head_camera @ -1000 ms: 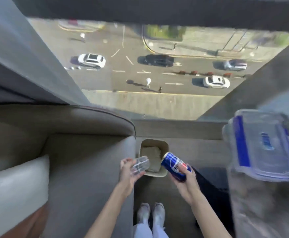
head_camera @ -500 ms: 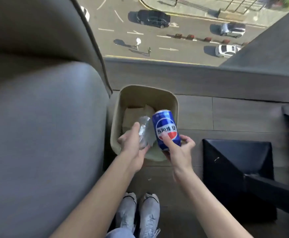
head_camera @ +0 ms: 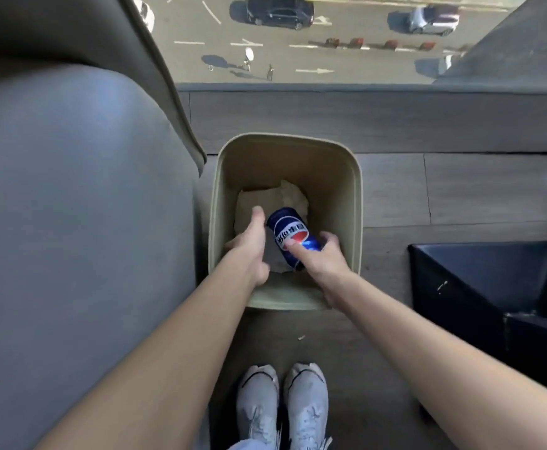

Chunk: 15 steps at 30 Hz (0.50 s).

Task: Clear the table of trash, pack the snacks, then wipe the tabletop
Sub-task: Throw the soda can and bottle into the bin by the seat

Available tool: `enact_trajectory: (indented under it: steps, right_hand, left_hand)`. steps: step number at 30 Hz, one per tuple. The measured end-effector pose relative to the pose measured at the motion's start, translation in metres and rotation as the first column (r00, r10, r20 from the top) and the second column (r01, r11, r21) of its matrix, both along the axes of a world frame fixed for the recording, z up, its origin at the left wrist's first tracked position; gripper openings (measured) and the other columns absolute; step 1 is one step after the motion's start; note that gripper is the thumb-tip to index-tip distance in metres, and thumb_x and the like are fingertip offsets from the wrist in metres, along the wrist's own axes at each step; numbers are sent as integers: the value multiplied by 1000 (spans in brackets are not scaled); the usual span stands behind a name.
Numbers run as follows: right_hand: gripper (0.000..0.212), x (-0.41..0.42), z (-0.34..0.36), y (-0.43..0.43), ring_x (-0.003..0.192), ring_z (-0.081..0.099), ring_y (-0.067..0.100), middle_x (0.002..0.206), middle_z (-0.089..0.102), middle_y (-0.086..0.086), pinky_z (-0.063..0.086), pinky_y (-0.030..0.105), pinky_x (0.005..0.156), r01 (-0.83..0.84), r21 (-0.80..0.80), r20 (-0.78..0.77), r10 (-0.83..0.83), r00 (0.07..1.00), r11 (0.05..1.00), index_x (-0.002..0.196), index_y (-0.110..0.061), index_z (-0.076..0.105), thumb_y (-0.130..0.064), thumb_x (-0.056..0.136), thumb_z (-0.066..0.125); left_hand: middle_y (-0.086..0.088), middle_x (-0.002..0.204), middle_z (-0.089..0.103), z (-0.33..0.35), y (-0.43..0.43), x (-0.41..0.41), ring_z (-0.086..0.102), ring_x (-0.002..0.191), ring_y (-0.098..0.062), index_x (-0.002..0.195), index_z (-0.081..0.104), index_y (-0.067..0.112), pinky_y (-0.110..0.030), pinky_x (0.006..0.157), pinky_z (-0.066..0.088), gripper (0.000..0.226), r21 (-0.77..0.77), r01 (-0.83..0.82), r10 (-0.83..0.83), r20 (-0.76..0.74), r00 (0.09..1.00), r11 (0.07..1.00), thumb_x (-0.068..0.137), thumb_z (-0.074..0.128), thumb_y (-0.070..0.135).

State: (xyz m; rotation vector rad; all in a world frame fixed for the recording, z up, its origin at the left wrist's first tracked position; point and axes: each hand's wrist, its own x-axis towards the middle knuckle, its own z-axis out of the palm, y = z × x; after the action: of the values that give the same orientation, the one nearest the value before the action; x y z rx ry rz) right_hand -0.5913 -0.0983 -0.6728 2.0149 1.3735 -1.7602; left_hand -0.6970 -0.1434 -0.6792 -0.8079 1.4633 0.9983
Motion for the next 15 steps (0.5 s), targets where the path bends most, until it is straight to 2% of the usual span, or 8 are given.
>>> enact_trajectory:
  steps: [2, 3, 5, 7, 11, 15]
  right_hand:
    - [84, 4, 7, 1, 127, 50, 25, 148, 45, 7, 38, 28, 96, -146, 45, 47, 144, 988, 988, 152, -21, 24, -35, 84, 72]
    - [82, 7, 12, 1, 132, 47, 24, 150, 44, 4, 37, 28, 99, -208, 64, 66, 204, 977, 976, 152, -23, 26, -35, 85, 71]
    - [71, 11, 26, 3, 134, 46, 21, 149, 47, 1, 35, 26, 100, -325, 121, 104, 313, 944, 938, 149, -23, 36, -36, 87, 69]
    - [56, 14, 46, 7, 130, 50, 18, 142, 55, 0, 36, 24, 98, -425, 180, 138, 405, 904, 887, 141, -23, 48, -35, 89, 66]
    - [35, 23, 103, 6, 119, 59, 19, 127, 66, -2, 47, 34, 101, -559, 255, 223, 515, 828, 789, 126, -25, 62, -37, 93, 60]
    - [30, 36, 182, -14, 113, 62, 24, 124, 67, 0, 50, 37, 93, -681, 336, 331, 595, 732, 651, 123, -26, 63, -35, 95, 56]
  left_hand:
    - [-8, 157, 29, 7, -3, 4, 36, 141, -29, 152, 13, 16, -44, 114, 32, 92, -97, 206, -217, -119, 969, 974, 85, 58, 58]
    - [-8, 156, 29, 12, -5, 7, 36, 140, -29, 153, 10, 16, -42, 113, 32, 89, -145, 327, -351, -190, 917, 934, 87, 56, 55]
    - [-9, 155, 33, 25, -10, 8, 38, 138, -30, 152, 16, 15, -37, 110, 33, 74, -201, 547, -583, -319, 747, 812, 93, 48, 45]
    - [-9, 152, 39, 40, -16, 4, 41, 136, -28, 149, 30, 14, -34, 108, 35, 58, -233, 716, -733, -413, 540, 658, 97, 42, 37]
    - [-12, 139, 51, 93, -29, -1, 51, 125, -29, 137, 46, 12, -37, 103, 43, 43, -315, 878, -856, -486, 176, 359, 98, 39, 27]
    - [-15, 127, 57, 170, -52, 3, 53, 119, -33, 122, 54, 9, -42, 99, 45, 32, -427, 902, -846, -503, -177, 65, 95, 40, 19]
